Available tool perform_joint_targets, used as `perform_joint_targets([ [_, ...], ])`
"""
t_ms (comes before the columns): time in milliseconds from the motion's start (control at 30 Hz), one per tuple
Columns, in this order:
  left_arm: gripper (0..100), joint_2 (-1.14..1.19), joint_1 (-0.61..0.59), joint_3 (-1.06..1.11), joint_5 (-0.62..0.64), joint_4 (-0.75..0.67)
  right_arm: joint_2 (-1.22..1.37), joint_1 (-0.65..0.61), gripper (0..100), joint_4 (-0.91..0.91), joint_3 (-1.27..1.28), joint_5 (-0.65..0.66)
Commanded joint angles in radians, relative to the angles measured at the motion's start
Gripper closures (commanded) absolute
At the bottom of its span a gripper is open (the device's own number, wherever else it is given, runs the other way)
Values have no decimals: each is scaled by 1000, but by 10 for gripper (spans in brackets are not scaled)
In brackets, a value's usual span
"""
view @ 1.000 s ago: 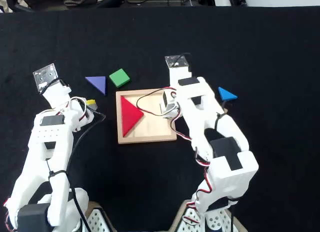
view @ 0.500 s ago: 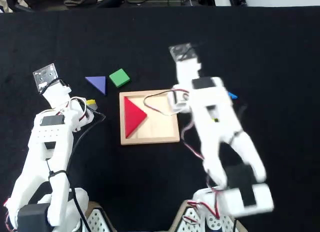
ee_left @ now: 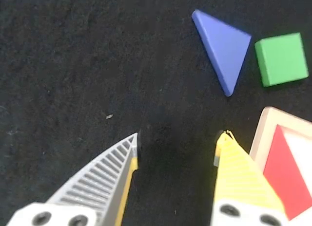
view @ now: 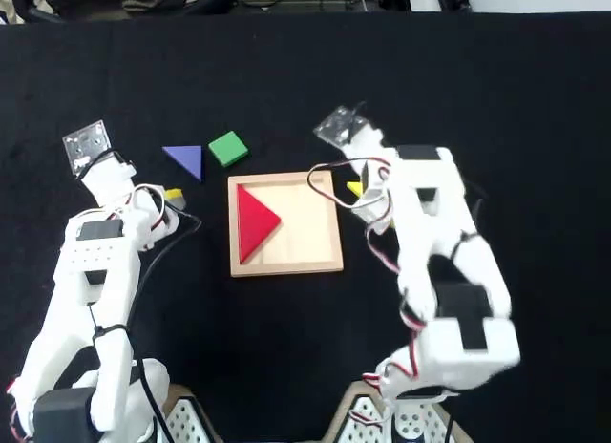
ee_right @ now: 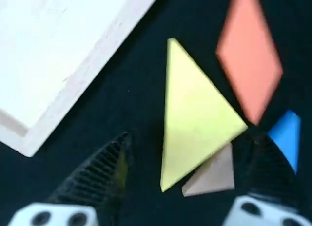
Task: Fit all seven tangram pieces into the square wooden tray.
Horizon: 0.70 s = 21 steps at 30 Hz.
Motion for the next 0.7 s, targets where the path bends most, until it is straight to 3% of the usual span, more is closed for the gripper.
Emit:
perform_joint_targets([
  [0, 740, -3, -5, 8, 3, -49, 76, 21, 639, -17, -120, 72],
  [300, 740, -3, -4, 5, 3, -48, 243, 100, 641, 61, -295, 107],
  [533, 740, -3, -4, 5, 3, -48, 257, 97, 803, 103, -320, 109],
  [667, 740, -3, -4, 7, 3, -48, 259, 98, 818, 104, -318, 110],
])
